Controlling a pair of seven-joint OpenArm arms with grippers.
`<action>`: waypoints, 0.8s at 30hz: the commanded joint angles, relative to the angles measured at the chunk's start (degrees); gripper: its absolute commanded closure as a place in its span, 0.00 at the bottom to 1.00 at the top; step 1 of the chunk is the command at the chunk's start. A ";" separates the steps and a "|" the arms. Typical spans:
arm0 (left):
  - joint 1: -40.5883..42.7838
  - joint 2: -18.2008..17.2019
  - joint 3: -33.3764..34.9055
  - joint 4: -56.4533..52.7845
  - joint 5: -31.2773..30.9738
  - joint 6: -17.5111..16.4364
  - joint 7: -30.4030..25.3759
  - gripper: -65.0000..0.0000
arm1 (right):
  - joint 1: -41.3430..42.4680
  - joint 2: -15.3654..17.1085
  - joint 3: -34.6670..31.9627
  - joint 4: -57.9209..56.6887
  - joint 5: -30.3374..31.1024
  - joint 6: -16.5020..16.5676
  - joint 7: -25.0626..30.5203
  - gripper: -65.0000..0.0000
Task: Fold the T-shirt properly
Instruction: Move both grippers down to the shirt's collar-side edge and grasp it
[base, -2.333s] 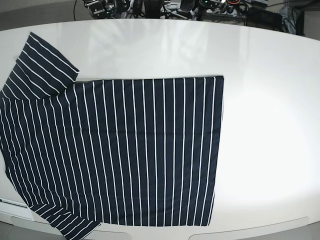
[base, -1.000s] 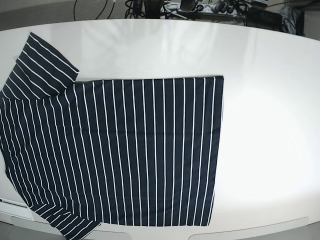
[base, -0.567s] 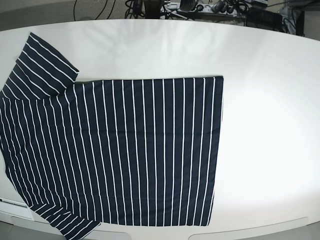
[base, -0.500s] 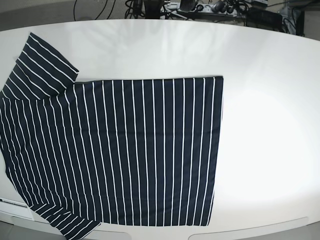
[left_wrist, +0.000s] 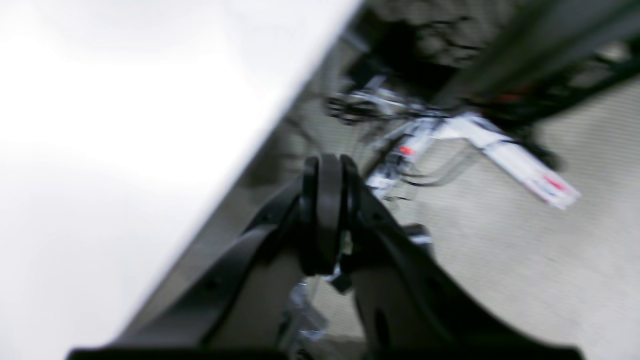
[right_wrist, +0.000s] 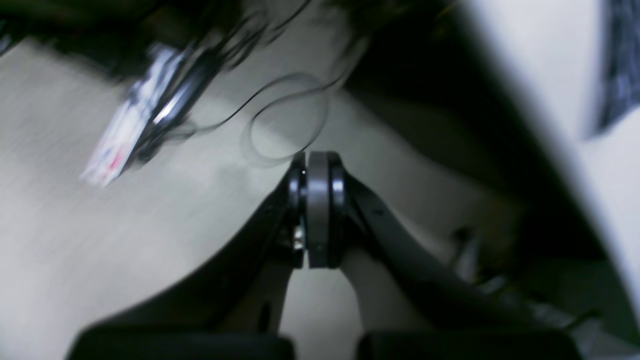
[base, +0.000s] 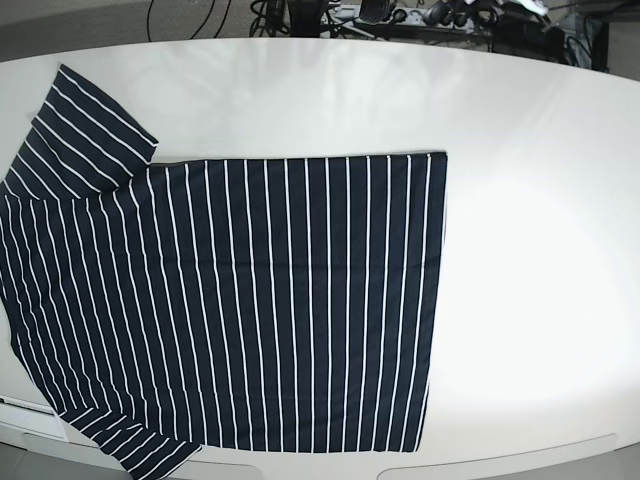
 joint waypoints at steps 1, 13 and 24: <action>0.92 -0.24 -1.16 1.55 0.15 0.24 -1.03 1.00 | -1.05 0.22 0.61 1.66 -1.60 -1.38 0.46 1.00; -7.08 -5.79 -6.73 1.92 -0.09 -3.74 -5.09 1.00 | -1.05 0.22 21.90 8.28 1.36 1.05 5.20 1.00; -25.90 -12.44 -6.51 -1.79 0.15 -19.39 -16.96 1.00 | 15.39 0.22 33.53 8.28 25.92 26.05 7.96 1.00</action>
